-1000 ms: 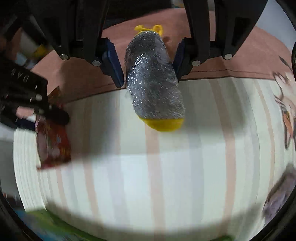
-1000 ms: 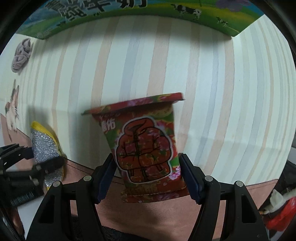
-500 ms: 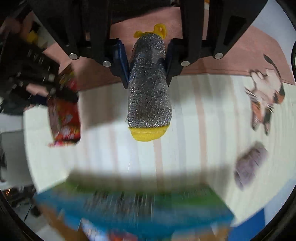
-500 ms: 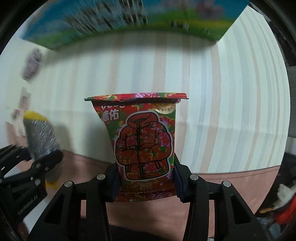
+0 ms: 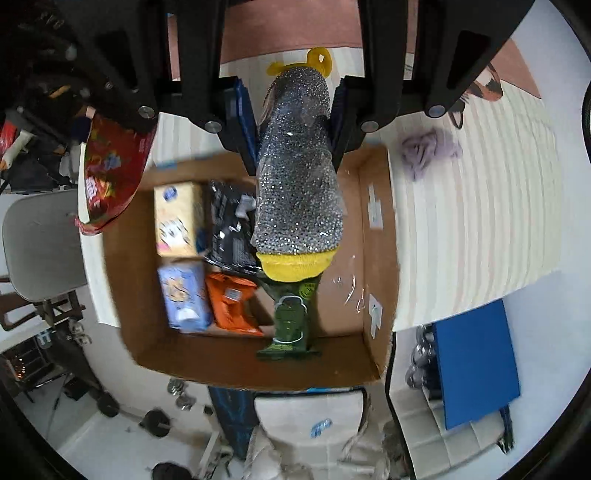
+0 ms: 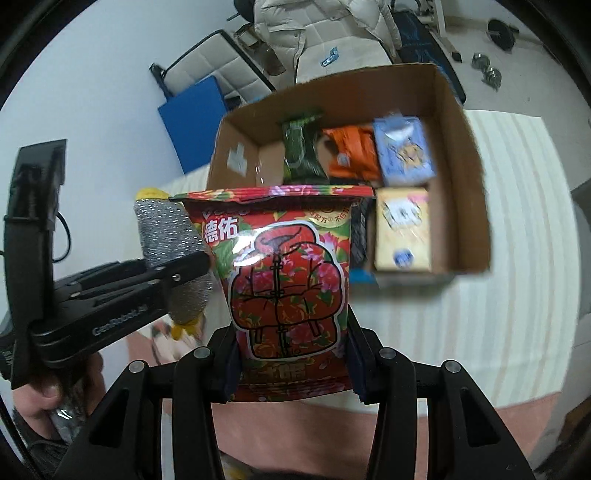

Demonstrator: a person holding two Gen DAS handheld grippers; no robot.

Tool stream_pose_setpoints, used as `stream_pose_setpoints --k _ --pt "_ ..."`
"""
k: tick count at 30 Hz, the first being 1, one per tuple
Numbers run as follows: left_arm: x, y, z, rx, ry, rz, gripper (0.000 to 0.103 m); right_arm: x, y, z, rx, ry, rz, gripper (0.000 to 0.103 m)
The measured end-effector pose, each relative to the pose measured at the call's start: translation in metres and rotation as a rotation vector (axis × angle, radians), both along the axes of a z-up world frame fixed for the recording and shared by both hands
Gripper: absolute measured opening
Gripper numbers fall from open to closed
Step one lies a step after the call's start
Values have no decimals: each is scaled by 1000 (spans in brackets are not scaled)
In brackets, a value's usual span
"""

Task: Organize snacks
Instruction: 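Carry both items into the box and open both tools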

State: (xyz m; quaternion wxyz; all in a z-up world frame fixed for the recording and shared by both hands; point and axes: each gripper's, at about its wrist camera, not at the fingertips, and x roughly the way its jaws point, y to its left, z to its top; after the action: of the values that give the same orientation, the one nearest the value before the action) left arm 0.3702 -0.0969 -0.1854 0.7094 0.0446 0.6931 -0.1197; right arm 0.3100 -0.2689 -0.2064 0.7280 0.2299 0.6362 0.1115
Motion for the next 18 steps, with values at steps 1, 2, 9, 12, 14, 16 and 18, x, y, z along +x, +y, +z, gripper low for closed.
stream_pose_setpoints --k 1,2,9,12,14,16,18 --pt "12 -1 -9 5 34 13 32 10 2 -6 9 13 -8 49" --pt "20 -1 -21 7 61 20 32 20 6 -15 12 29 -12 49" --pt "59 -5 -80 40 229 36 32 60 31 -66 1 132 6 49" --pt "68 -4 -98 56 265 45 32 70 38 -86 -14 167 16 49" --pt "70 -2 -104 62 274 53 32 74 42 -97 -19 187 20 49" --pt "72 1 -109 69 280 60 32 78 45 -106 -21 200 23 49" --pt "74 4 -113 69 287 67 32 81 47 -111 -26 205 26 49"
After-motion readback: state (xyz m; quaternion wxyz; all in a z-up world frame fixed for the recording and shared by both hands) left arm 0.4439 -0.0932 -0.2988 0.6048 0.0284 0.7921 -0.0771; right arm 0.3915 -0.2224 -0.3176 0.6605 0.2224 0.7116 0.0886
